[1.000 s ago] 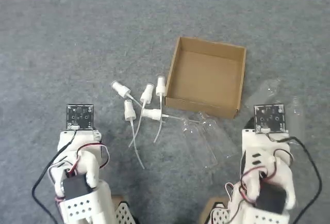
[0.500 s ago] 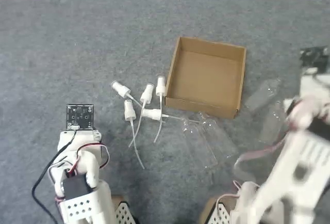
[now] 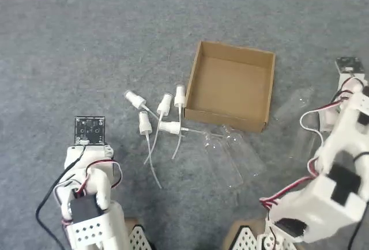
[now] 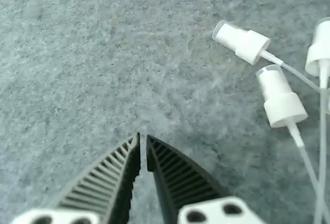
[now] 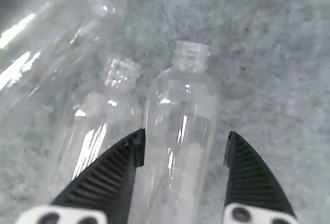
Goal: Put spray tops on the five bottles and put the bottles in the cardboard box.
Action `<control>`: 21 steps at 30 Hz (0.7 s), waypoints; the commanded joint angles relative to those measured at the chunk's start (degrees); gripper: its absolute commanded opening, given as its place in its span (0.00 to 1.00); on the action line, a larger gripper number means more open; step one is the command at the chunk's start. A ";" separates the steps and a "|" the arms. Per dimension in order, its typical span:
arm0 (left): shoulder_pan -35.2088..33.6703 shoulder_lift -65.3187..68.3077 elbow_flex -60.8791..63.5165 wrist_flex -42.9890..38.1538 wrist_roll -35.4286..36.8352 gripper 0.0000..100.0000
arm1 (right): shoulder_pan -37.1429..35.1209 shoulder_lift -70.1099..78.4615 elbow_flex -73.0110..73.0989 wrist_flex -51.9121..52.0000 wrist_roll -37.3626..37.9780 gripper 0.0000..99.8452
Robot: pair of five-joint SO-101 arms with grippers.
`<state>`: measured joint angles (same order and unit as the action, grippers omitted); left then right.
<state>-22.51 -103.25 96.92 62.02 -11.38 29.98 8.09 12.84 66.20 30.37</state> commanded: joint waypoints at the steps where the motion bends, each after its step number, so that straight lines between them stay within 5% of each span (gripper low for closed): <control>1: -0.18 -0.18 -0.31 0.62 -0.44 0.01 | -0.40 3.38 -5.19 -4.35 -1.58 0.21; 6: -0.26 -0.26 -0.31 0.53 -0.44 0.01 | -0.22 9.27 -5.27 -7.52 -1.49 0.21; 13: -0.18 0.09 -2.42 -4.66 -4.92 0.01 | 4.62 11.56 -5.36 -8.84 5.45 0.01; 21: 5.45 14.95 -28.79 5.54 -6.07 0.01 | 13.14 11.21 -5.27 -7.87 16.35 0.01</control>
<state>-20.75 -100.88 85.05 61.93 -17.19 38.95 20.48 9.67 58.02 42.51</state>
